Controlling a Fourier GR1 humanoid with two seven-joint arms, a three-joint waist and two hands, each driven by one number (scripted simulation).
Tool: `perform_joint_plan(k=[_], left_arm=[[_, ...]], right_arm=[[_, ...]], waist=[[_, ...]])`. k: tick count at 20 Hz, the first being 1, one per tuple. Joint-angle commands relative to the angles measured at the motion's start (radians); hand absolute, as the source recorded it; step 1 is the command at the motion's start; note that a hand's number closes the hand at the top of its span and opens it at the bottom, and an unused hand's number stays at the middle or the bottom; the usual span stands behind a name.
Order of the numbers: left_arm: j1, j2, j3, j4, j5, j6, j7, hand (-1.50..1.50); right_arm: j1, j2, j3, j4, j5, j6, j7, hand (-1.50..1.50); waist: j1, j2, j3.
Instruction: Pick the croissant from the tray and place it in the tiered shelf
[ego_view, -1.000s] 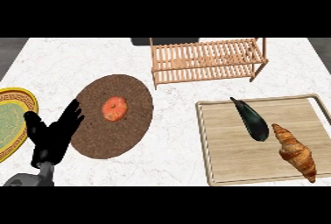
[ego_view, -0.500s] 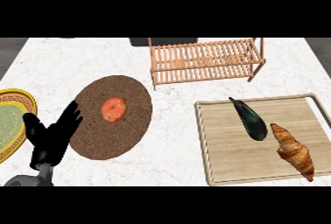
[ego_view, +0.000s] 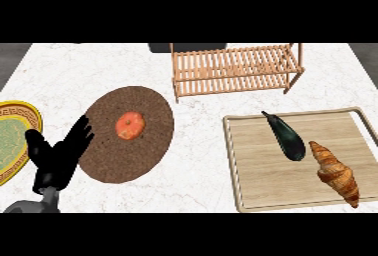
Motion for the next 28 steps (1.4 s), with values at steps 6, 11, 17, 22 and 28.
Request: perform_joint_plan(k=[6,11,17,22,28], left_arm=[[-0.032,-0.025,0.013,0.072,-0.012,-0.026,0.043,0.0],[0.002,-0.096,-0.024,0.094,-0.06,0.007,0.008,0.0],[-0.014,-0.057,0.032,0.067,-0.051,-0.033,0.036,0.0],[-0.01,-0.073,0.035,0.096,-0.069,-0.041,0.031,0.0],[-0.032,-0.062,0.067,0.087,-0.074,-0.054,0.078,0.0]], right_arm=[[-0.081,0.061,0.141,-0.138,0.096,-0.062,0.304,-1.5],[-0.006,0.094,0.149,-0.229,0.17,-0.065,0.324,-1.5],[-0.006,0.173,0.191,-0.254,0.296,-0.106,0.404,-1.5],[0.012,0.24,0.233,-0.322,0.396,-0.156,0.45,-1.5],[0.061,0.267,0.21,-0.316,0.43,-0.105,0.41,-1.5]], waist=[[0.019,0.013,-0.004],[0.006,0.01,-0.003],[0.011,0.011,-0.003],[0.01,0.011,-0.003],[0.007,0.01,-0.003]])
